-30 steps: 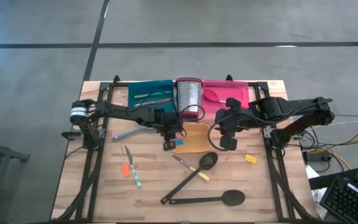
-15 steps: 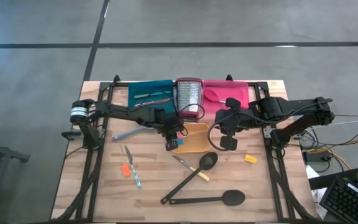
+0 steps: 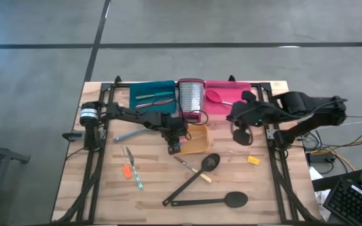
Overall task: Pick & Place Kitchen Items
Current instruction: Put the pink spatula into the yellow bin
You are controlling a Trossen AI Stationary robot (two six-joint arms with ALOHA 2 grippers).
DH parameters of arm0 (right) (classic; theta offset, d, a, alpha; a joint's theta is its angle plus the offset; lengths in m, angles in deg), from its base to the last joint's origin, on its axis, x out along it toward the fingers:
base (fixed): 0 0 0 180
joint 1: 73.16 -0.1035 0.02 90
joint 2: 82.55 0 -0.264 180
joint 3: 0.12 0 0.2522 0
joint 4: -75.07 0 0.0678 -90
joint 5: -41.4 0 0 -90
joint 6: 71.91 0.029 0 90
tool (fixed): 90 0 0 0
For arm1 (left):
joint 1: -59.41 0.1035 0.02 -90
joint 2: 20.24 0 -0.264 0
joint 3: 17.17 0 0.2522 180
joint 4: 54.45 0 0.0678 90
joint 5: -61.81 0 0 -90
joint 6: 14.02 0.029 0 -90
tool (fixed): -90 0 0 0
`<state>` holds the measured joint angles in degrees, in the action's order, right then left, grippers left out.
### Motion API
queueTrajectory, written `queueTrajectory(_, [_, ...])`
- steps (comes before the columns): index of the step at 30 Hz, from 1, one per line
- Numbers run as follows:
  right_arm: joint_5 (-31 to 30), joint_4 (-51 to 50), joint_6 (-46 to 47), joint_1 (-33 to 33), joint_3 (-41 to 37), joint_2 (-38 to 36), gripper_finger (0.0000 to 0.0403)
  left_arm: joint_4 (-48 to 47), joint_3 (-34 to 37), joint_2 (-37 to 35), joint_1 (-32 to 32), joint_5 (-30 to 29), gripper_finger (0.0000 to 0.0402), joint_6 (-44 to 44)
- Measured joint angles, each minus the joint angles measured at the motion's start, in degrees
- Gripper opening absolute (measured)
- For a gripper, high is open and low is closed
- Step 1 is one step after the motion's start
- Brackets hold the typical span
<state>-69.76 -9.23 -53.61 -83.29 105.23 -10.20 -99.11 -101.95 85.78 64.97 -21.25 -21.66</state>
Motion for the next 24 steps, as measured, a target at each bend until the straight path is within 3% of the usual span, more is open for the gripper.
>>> queueTrajectory(10, [0.0, 0.0, 1.3, 0.0, 0.0, -2.9, 0.0009, -2.5, -1.1, 0.0, 2.2, 0.0, 0.0013, 0.3])
queueTrajectory(18, [0.0, 0.1, 1.3, 0.0, 0.0, -2.9, 0.0008, -5.3, -2.4, -0.3, 2.2, 3.8, 0.0110, 3.5])
queueTrajectory(24, [0.0, 0.1, 1.3, 0.0, 0.0, -2.9, 0.0008, -12.2, -7.4, -0.6, 2.2, 3.9, 0.0155, 6.1])
